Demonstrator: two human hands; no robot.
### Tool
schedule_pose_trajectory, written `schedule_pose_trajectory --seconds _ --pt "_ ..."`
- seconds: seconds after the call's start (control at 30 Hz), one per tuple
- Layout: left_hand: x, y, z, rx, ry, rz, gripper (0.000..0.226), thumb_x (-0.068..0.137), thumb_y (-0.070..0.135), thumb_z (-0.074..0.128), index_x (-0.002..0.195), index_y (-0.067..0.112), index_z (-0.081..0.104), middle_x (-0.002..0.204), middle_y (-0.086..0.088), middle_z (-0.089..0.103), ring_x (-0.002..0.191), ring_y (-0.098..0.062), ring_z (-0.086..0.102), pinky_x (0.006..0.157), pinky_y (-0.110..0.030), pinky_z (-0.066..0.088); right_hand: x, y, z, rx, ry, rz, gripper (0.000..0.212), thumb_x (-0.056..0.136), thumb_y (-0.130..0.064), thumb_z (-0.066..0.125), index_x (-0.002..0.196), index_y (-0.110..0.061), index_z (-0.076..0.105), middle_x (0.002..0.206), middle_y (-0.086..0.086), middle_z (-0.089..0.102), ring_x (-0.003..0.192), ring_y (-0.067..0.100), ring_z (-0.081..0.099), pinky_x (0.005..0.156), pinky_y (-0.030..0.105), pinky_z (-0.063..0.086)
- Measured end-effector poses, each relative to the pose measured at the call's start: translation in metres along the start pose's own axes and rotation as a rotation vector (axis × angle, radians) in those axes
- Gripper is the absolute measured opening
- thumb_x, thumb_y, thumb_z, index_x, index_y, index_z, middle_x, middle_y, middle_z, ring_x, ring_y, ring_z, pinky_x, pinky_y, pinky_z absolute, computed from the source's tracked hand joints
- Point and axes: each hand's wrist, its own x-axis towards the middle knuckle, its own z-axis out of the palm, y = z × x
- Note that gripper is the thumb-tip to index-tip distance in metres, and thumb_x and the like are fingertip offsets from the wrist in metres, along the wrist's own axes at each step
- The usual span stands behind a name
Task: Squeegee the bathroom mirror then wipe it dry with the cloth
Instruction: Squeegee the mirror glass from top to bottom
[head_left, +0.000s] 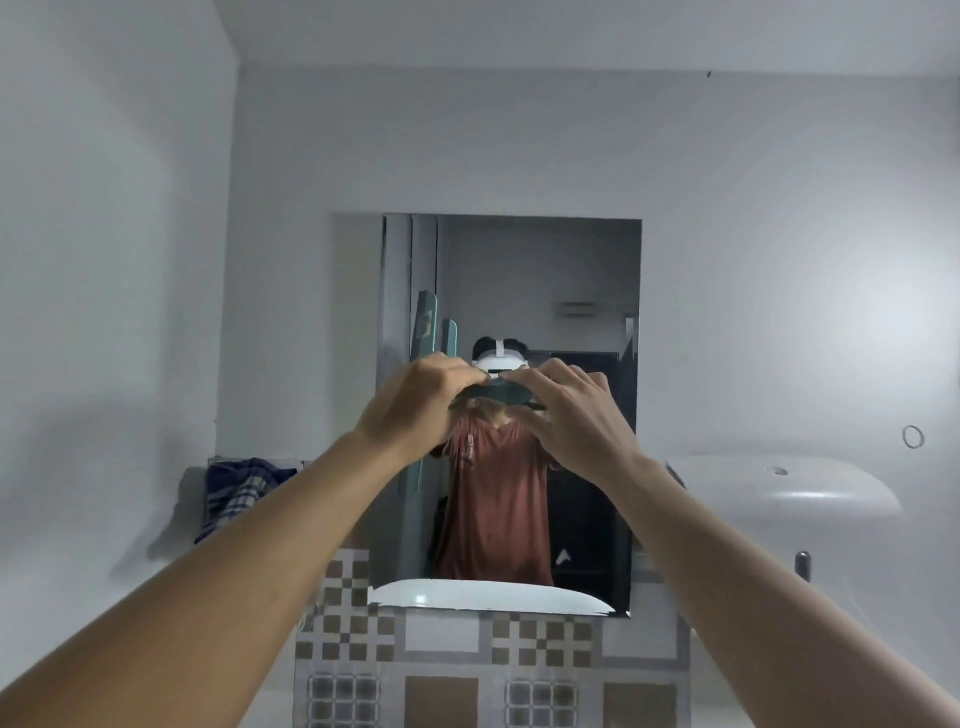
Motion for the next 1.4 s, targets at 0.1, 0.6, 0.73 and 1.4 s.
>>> schedule_pose_trajectory --seconds 0.1,0.6,0.73,1.4 --pt "-0.018 -0.024 0.012 0.152 0.103 -0.092 0.034 0.08 0.009 0.081 0.112 0.006 0.073 0.105 -0.006 0.074 0.095 -0.024 0.066 0.083 -0.04 0.059 0.02 0.002 0.014 -0.033 0.014 0.029 0.038 0.092 -0.042 0.065 0.128 -0.03 0.061 0.112 -0.004 0.061 0.103 0.023 0.059 0.086 0.04 0.042" --pt "-0.109 -0.089 0.147 0.134 -0.061 -0.321 0.07 0.087 0.048 0.06 0.15 0.025 0.041 0.158 -0.004 0.036 0.149 -0.023 0.03 0.114 -0.039 0.044 0.143 0.008 0.046 -0.093 0.019 0.091 0.039 0.099 -0.038 0.057 0.138 -0.043 0.055 0.116 -0.003 0.057 0.111 0.022 0.057 0.093 0.042 0.047" --pt "-0.093 -0.104 0.154 0.203 -0.094 -0.375 0.09 0.084 0.055 0.064 0.159 0.032 0.02 0.167 -0.013 0.018 0.154 -0.033 0.019 0.12 -0.05 0.033 0.163 0.005 0.053 -0.099 0.006 0.053 0.039 0.098 -0.038 0.056 0.137 -0.044 0.055 0.11 -0.002 0.059 0.098 0.022 0.06 0.086 0.042 0.052" --pt "-0.075 -0.121 0.144 0.28 -0.014 -0.345 0.079 0.083 0.051 0.066 0.153 0.028 0.037 0.16 -0.014 0.034 0.146 -0.034 0.036 0.112 -0.048 0.044 0.196 0.013 0.058 -0.256 -0.083 -0.056 0.041 0.103 -0.041 0.046 0.142 -0.052 0.045 0.107 0.0 0.052 0.094 0.021 0.058 0.075 0.034 0.045"
